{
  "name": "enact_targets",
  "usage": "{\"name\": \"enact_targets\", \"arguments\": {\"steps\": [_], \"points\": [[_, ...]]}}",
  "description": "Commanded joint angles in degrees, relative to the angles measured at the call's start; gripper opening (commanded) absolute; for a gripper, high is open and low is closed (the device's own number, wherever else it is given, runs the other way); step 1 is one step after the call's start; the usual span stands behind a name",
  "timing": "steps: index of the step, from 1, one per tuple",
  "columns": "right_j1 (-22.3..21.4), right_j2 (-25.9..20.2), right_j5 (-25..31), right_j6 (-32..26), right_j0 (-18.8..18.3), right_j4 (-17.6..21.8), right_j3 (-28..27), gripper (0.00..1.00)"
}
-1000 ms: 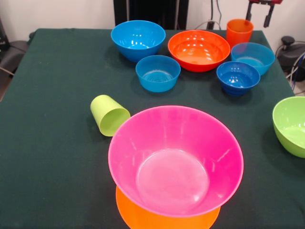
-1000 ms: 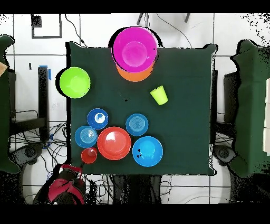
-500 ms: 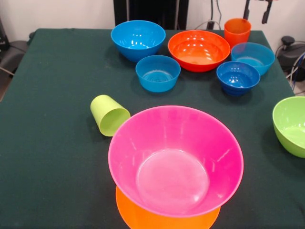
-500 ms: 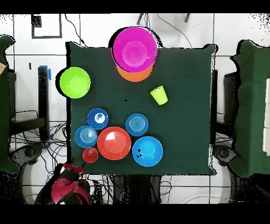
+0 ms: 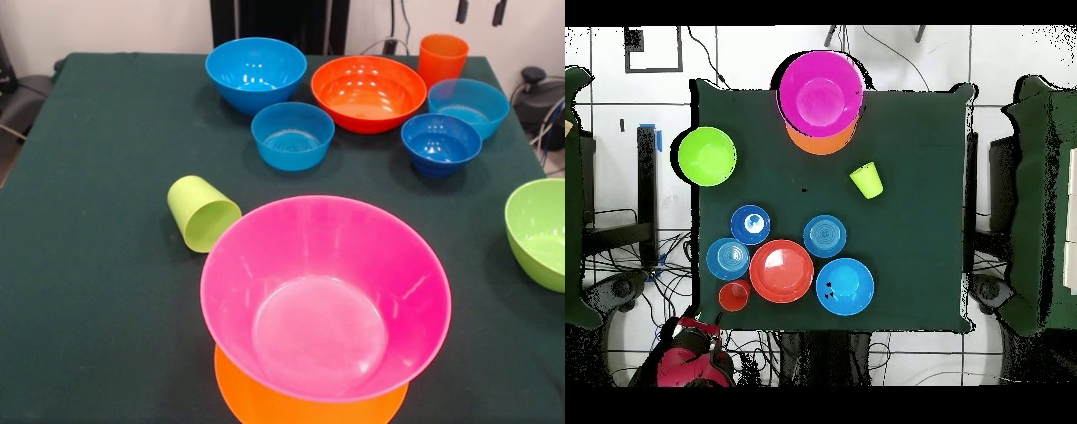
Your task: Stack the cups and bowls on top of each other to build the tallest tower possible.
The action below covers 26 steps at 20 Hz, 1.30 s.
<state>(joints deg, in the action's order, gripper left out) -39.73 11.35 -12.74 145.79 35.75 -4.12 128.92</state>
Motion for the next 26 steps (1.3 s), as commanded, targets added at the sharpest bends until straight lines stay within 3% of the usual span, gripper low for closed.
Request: {"name": "enact_targets", "arguments": {"steps": [1,12,17,26], "points": [[-1.1,-6.9,3.2,6.4,-1.7,1.8,3.0,1.00],[0.7,-4.9,2.3,3.7,-2.6,2.8,1.5,1.00],[-0.7,-5.1,3.6,1.7,-6.1,5.6,1.4,1.00],[-1.4,-5.4,5.4,1.5,-8.6,7.2,0.3,1.00]]}}
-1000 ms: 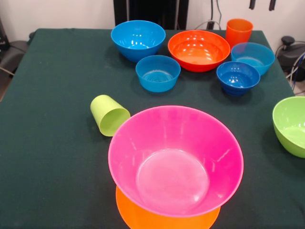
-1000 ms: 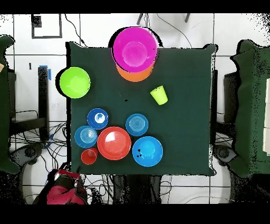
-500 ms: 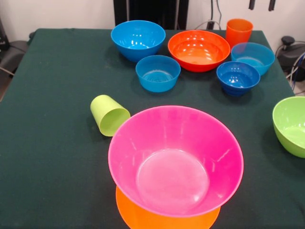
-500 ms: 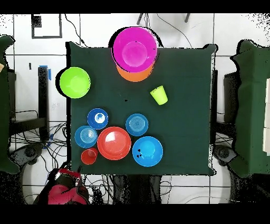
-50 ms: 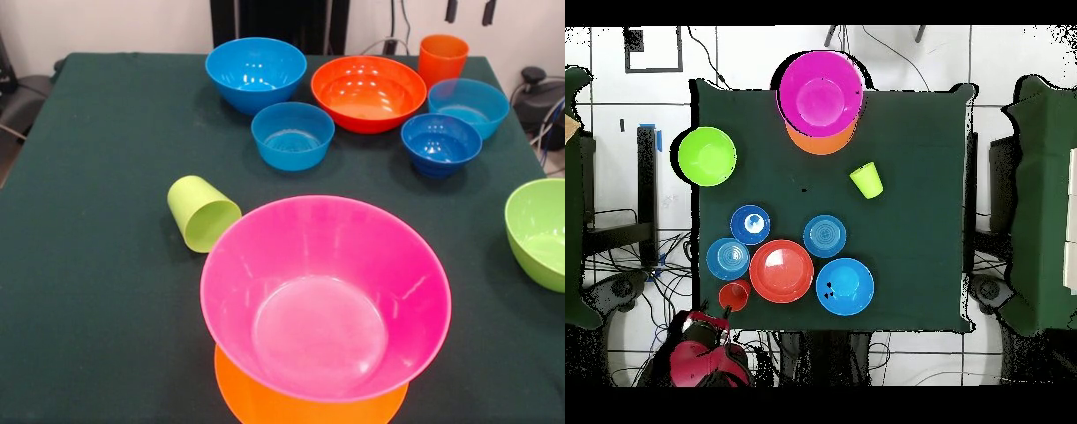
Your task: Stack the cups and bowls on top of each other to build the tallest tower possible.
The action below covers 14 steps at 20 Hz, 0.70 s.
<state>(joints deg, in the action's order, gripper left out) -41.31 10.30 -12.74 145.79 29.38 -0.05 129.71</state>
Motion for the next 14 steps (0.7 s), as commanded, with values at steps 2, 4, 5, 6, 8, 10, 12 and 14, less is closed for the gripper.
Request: {"name": "enact_targets", "arguments": {"steps": [2,4,5,6,8,10,12,14], "points": [[-0.1,-4.2,5.9,1.4,-2.2,3.1,-0.7,1.00],[0.4,-4.0,5.8,1.5,-1.8,3.0,-1.1,1.00],[0.6,-3.9,5.7,1.6,-1.5,2.8,-1.3,1.00],[0.7,-3.8,5.9,1.6,-1.2,2.5,-1.4,1.00],[0.9,-3.5,6.4,1.6,-0.6,2.0,-2.0,1.00],[1.3,-3.2,6.7,1.6,0.0,1.6,-2.3,1.00],[1.6,-2.9,6.6,1.5,0.5,1.4,-2.6,1.00],[1.9,-2.6,6.8,1.3,0.8,1.4,-2.9,1.00]]}}
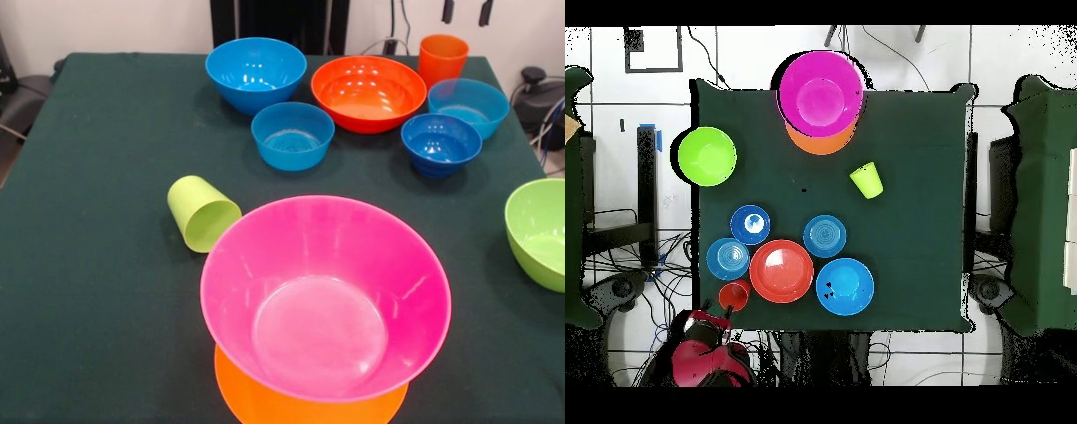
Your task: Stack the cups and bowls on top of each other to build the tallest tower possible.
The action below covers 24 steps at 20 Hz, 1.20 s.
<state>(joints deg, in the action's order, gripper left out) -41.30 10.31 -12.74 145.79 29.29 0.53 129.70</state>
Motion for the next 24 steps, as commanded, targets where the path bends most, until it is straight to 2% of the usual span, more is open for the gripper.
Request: {"name": "enact_targets", "arguments": {"steps": [1,8,24], "points": [[2.2,-2.4,6.8,1.2,1.1,0.7,-3.2,1.00],[3.6,-2.0,7.4,1.3,1.9,-0.5,-5.1,1.00],[7.2,-0.2,4.9,0.8,1.4,1.0,-7.3,1.00]]}}
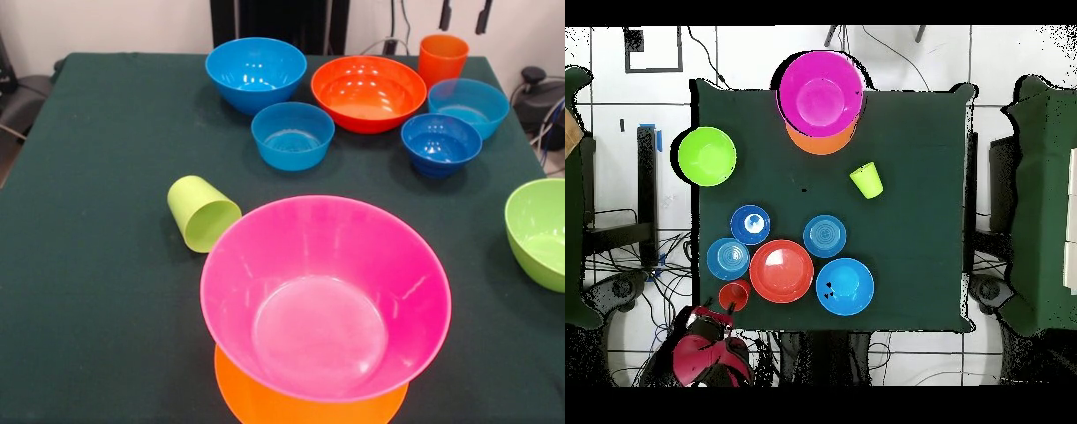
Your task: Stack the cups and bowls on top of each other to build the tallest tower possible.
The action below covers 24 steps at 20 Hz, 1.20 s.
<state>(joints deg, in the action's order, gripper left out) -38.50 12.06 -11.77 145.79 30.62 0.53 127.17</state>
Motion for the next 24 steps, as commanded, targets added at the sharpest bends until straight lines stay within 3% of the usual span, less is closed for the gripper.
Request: {"name": "enact_targets", "arguments": {"steps": [1,15,24], "points": [[4.4,-1.9,3.9,0.8,0.0,1.2,-4.7,1.00],[6.5,-0.5,3.1,1.3,1.3,0.7,-6.4,1.00],[7.1,-2.1,0.8,2.5,1.0,1.3,-6.0,1.00]]}}
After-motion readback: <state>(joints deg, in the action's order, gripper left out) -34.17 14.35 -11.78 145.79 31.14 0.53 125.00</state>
